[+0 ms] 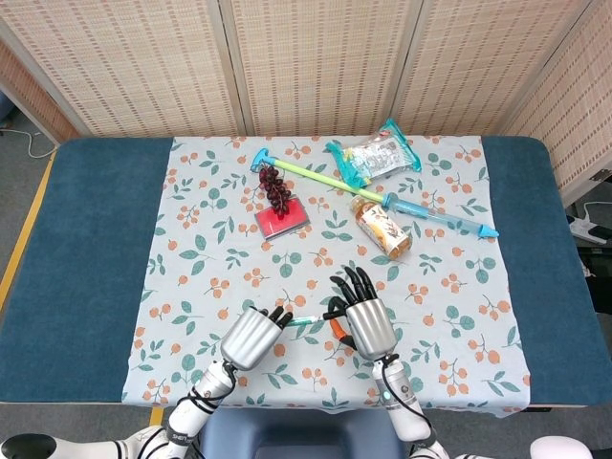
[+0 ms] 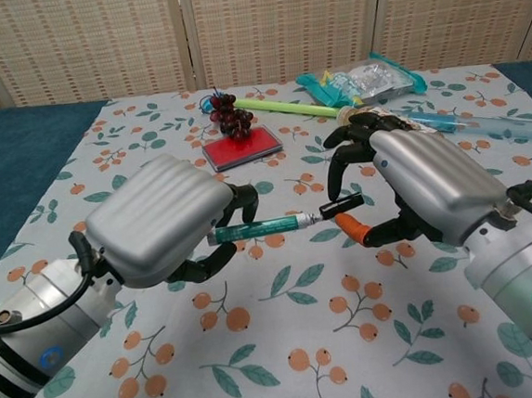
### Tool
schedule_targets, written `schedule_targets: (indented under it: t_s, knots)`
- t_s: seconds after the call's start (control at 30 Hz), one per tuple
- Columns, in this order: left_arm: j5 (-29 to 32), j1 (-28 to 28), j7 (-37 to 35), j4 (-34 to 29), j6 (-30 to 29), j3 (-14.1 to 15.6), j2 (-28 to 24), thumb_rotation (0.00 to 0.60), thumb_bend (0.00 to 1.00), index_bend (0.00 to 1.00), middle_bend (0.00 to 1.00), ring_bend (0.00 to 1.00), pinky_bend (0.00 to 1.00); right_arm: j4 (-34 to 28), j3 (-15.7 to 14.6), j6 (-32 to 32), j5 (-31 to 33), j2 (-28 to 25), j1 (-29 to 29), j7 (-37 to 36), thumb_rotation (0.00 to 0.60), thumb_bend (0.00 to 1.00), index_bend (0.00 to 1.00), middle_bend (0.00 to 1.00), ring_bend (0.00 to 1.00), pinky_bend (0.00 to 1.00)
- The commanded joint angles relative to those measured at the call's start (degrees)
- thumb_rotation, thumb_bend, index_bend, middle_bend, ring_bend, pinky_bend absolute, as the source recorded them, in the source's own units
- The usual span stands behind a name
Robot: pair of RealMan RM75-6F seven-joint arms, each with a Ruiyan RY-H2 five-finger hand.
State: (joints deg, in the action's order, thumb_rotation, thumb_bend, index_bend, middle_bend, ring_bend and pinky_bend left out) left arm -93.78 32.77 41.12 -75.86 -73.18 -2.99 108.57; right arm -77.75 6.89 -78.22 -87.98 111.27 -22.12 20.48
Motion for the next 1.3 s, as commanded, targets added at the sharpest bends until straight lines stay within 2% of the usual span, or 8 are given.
schedule_targets:
  t_s: [0.03,0.27,0.43,0.57,0.7,0.87,1.1,1.3]
  knots:
    - [0.1,0.0,-0.1,0.1,0.0,-0.2,-0.1,0.600,0.64,0.84,0.97,0.84,1.00,-0.2,0.0,-0.2,0.0,-0.4,0.1,-0.1,0.600,0.54,0.85,0.17,0.00,0.00]
    - [1.6,-0.3,-4.9,2.7,0.8,-0.7,-2.8,0.600,0.62,0.81,0.94,0.84,1.00,0.1,-0.2,0.2,2.0,-2.7,1.2,-0.1,0.600,0.54,0.85,0.18,0.00,0.00]
    - [3.9,-0.3,-10.5,7.1,4.2,-0.2,-3.9,0.600,0.58,0.75,0.87,0.84,1.00,1.8,-0.6,2.2,4.2,-2.6,1.6,-1.0,0.600,0.54,0.76,0.18,0.00,0.00]
    - [4.9,0.0,-11.1,7.9,6.0,0.2,-4.2,0.600,0.52,0.68,0.79,0.84,1.00,3.7,-1.0,5.6,7.2,-1.6,1.5,0.8,0.600,0.54,0.60,0.18,0.00,0.00]
    - [5.4,0.3,-10.1,6.9,8.0,1.0,-5.2,0.600,0.49,0.50,0.59,0.82,1.00,4.7,-0.7,6.5,8.4,-0.5,1.2,1.8,0.600,0.51,0.38,0.14,0.00,0.00]
    - [6.8,0.7,-8.9,5.1,10.4,1.2,-7.0,0.600,0.48,0.30,0.33,0.77,1.00,4.1,-0.6,7.8,10.2,-0.7,1.1,4.0,0.600,0.49,0.21,0.07,0.00,0.00]
    - [7.1,0.6,-10.2,3.1,10.3,1.4,-8.6,0.600,0.43,0.11,0.11,0.64,0.99,0.0,-1.0,7.1,10.1,-2.7,1.5,4.7,0.600,0.46,0.06,0.03,0.00,0.00]
    - [5.9,0.4,-14.4,-0.1,7.3,0.2,-11.0,0.600,0.41,0.03,0.03,0.33,0.74,-9.0,-3.0,4.0,6.9,-10.3,3.1,6.1,0.600,0.41,0.00,0.01,0.00,0.00]
